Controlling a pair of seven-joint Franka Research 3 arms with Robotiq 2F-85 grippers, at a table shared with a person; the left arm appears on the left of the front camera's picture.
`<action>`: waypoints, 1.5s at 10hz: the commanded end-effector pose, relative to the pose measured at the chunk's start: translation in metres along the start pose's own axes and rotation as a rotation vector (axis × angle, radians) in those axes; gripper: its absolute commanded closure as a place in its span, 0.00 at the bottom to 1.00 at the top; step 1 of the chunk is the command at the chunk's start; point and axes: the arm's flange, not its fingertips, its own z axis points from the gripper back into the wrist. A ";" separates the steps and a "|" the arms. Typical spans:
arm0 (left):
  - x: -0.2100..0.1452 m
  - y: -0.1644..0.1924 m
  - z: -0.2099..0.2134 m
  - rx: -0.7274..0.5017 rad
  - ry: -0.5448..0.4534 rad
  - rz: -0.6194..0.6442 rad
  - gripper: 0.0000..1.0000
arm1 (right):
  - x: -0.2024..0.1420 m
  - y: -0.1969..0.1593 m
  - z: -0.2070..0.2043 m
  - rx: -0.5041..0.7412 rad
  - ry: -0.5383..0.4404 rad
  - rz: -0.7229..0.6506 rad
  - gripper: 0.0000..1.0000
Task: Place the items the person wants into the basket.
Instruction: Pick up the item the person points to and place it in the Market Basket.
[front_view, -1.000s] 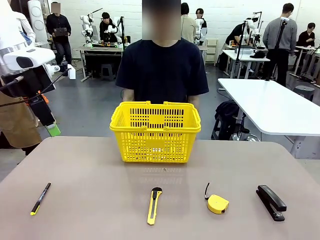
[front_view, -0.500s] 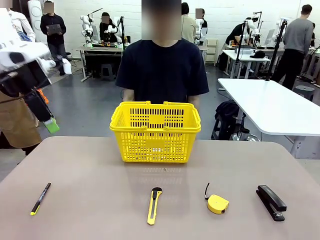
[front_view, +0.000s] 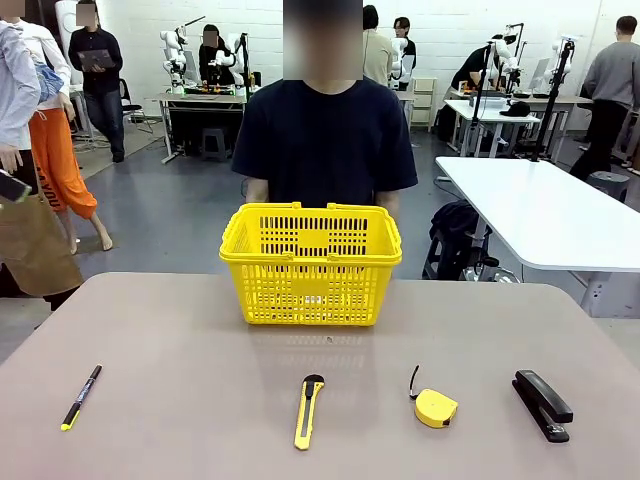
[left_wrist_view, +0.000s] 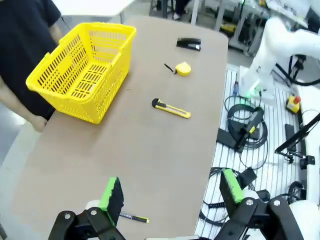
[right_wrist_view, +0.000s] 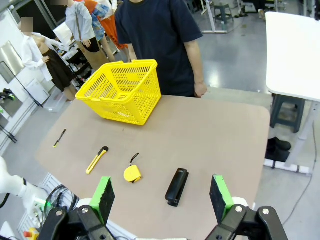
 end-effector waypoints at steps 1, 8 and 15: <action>-0.035 0.020 0.036 0.029 -0.104 0.052 0.00 | 0.000 0.000 -0.003 0.002 0.005 0.000 0.00; -0.081 0.018 0.082 0.038 -0.142 0.051 0.00 | 0.000 0.000 -0.003 0.002 0.005 0.000 0.00; -0.082 0.017 0.080 0.051 -0.168 0.072 0.00 | 0.000 0.000 -0.003 0.002 0.005 0.000 0.00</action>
